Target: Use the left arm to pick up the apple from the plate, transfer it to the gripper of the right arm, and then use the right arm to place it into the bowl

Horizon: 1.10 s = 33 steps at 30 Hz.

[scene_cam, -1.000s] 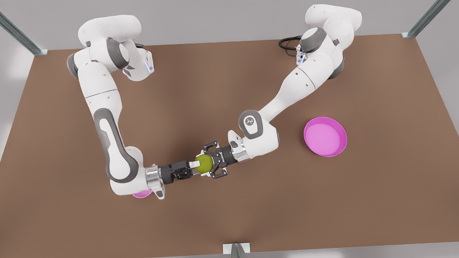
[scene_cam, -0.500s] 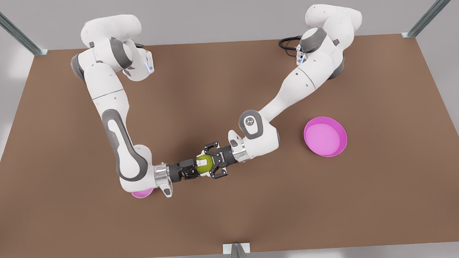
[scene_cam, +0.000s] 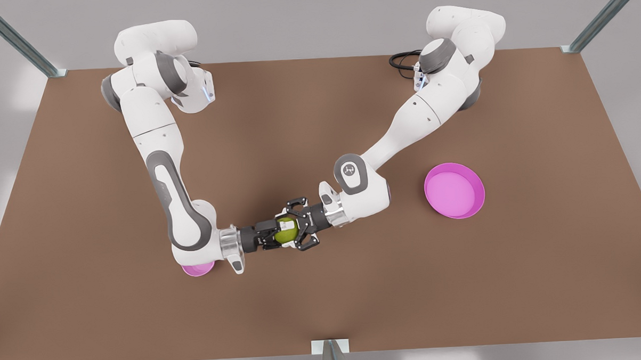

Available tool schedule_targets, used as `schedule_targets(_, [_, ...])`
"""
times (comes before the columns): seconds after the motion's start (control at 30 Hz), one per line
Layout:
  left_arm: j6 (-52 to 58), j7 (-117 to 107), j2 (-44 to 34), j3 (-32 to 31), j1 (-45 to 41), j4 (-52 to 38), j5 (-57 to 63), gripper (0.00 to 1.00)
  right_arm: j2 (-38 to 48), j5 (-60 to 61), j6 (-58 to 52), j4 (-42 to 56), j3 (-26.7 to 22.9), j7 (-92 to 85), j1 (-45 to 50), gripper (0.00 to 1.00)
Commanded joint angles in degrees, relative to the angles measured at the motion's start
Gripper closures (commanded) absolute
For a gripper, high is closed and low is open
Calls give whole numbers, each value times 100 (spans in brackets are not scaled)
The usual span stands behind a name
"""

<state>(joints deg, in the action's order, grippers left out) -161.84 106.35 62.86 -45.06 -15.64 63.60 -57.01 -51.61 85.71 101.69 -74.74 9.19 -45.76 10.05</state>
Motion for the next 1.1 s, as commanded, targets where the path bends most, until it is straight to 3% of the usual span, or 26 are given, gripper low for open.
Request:
schedule_targets(0.0, [21,96,-11,-3,0,-5,-55,0,10,-19,0,3,4,-161,-20,21])
schedule_targets(0.37, [39,114,-134,-3,290,258,-29,0,71,-634,-492,-49,4,-214,-820,21])
schedule_targets(0.4, [74,105,-327,-12,535,627,-38,0,72,-933,-571,-58,4,-223,-952,21])
schedule_targets(0.47, [494,-140,-1537,-521,2317,2873,-20,0,80,-1495,-580,-58,4,-223,-1206,21])
schedule_targets(0.5, [1373,-1219,-2409,-294,3163,3852,444,0,80,-1794,-571,-49,4,-223,-1338,21])
schedule_targets(0.53, [2766,-3068,-3006,337,3427,3828,1941,0,80,-2057,-580,-41,4,-223,-1461,21])
schedule_targets(0.57, [4702,-4253,-3078,665,3647,2590,4231,0,107,-2339,-571,-32,4,-223,-1549,21])
schedule_targets(0.6, [6110,-4851,-3078,744,3788,1675,5506,0,151,-2691,-554,-5,-40,-214,-1602,21])
schedule_targets(0.67, [7571,-6265,-3253,858,3823,935,7457,0,195,-3385,-527,-5,-49,-223,-1743,21])
schedule_targets(0.73, [7833,-8309,-3649,815,3841,935,7732,0,256,-3991,-519,12,-58,-337,-1795,20])
schedule_targets(0.77, [7932,-9957,-3877,858,3867,839,7302,0,282,-4422,-501,30,-58,-337,-1840,20])
schedule_targets(0.83, [7326,-10055,-4967,4117,1627,1453,5667,0,274,-4844,-404,170,-75,-337,-1910,19])
schedule_targets(0.93, [6771,-11171,-5451,4462,1099,2069,5649,0,291,-5907,-123,179,-49,-320,-1875,18])
schedule_targets(1.07, [6824,-11233,-5372,4699,949,1867,5658,0,335,-6866,254,188,13,-328,-1804,18])
